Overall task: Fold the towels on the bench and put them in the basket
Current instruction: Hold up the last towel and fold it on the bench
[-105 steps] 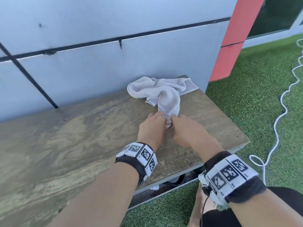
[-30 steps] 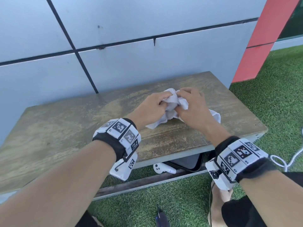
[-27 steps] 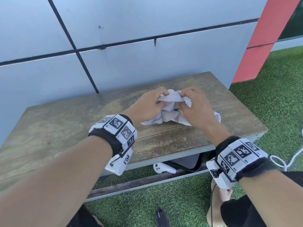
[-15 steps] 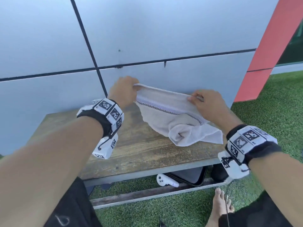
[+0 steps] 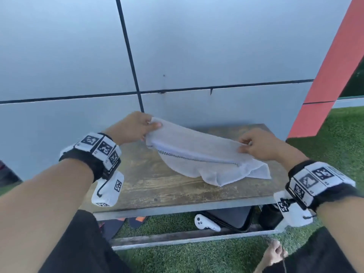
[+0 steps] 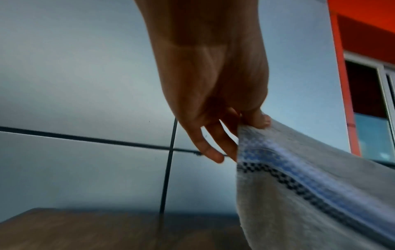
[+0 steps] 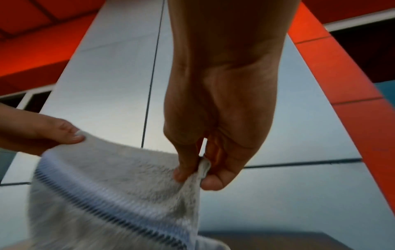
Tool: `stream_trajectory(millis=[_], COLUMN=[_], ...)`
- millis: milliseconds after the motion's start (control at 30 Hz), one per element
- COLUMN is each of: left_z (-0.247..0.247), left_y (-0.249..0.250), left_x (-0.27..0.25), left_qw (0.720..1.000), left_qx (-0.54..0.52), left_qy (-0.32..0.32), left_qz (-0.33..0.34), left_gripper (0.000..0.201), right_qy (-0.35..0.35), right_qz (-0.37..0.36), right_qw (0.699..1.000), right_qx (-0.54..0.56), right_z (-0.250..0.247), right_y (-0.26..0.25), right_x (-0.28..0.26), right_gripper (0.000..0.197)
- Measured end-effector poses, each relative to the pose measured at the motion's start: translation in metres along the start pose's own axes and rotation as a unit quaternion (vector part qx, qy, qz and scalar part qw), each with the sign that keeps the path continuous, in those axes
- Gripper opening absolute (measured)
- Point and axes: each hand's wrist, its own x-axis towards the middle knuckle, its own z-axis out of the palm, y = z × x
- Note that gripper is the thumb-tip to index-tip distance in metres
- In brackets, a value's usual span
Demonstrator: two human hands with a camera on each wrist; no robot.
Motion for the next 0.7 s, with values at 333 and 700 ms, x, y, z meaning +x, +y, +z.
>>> stream_trajectory(millis=[333, 700], left_z=[0.122, 0.183], left_y=[-0.036, -0.030], left_x=[0.020, 0.054], left_qw=[0.989, 0.952], left_qx=[0.114, 0.204], left_qy=[-0.091, -0.227], left_qz=[-0.005, 0.012], left_gripper=[0.050, 0.034], right_qy=[0.007, -0.022], right_qz=[0.169, 0.118], right_qw=[0.983, 0.991], right_qx=[-0.072, -0.064], right_z=[0.087, 0.150], right_y=[0.032, 0.028], right_x=[0.018, 0.071], right_gripper=[0.016, 0.015])
